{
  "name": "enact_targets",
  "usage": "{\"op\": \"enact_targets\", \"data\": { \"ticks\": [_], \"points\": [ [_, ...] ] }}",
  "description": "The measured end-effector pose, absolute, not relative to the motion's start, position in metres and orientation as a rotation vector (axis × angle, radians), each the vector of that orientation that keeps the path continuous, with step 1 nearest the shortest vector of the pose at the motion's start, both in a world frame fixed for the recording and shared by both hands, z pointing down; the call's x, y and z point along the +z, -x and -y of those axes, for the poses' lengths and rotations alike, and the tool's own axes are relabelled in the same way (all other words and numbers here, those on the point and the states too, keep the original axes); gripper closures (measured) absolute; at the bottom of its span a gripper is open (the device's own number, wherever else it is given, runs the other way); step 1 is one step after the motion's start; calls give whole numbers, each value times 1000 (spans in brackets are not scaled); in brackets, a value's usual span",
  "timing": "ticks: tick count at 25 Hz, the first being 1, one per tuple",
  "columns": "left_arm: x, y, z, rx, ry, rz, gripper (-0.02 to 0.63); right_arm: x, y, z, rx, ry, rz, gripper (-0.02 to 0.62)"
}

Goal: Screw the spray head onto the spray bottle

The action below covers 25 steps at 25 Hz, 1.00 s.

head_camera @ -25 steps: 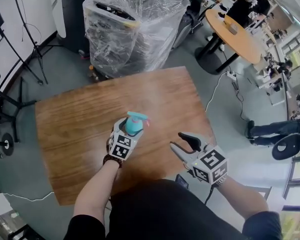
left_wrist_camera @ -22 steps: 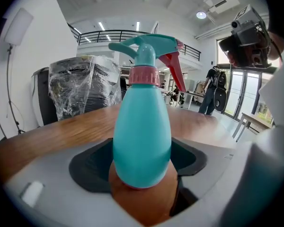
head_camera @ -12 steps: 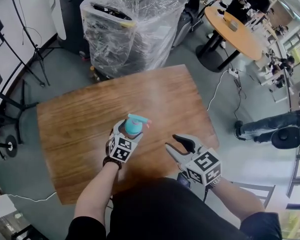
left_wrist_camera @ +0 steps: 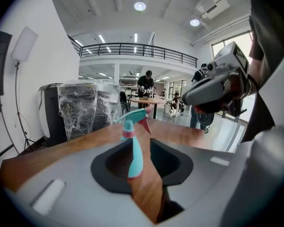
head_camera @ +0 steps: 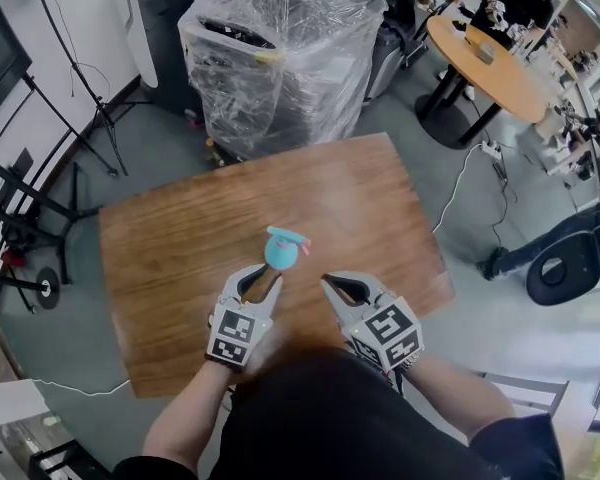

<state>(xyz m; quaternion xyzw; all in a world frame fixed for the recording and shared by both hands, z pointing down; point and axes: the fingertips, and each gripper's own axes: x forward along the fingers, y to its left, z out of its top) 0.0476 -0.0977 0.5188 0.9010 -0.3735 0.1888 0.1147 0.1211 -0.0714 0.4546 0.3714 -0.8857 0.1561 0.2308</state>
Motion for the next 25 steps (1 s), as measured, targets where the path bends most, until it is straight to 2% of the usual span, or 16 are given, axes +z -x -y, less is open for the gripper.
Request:
{"op": "enact_targets", "data": {
  "ticks": [3,25],
  "points": [
    [499,-49,88,489,-2601,1091,591,458,-113,71,437,-1007,2471,601],
    [463,-76,71,468,-2540,1090,591,454,-102,62,455,-962,2571,603]
  ]
}}
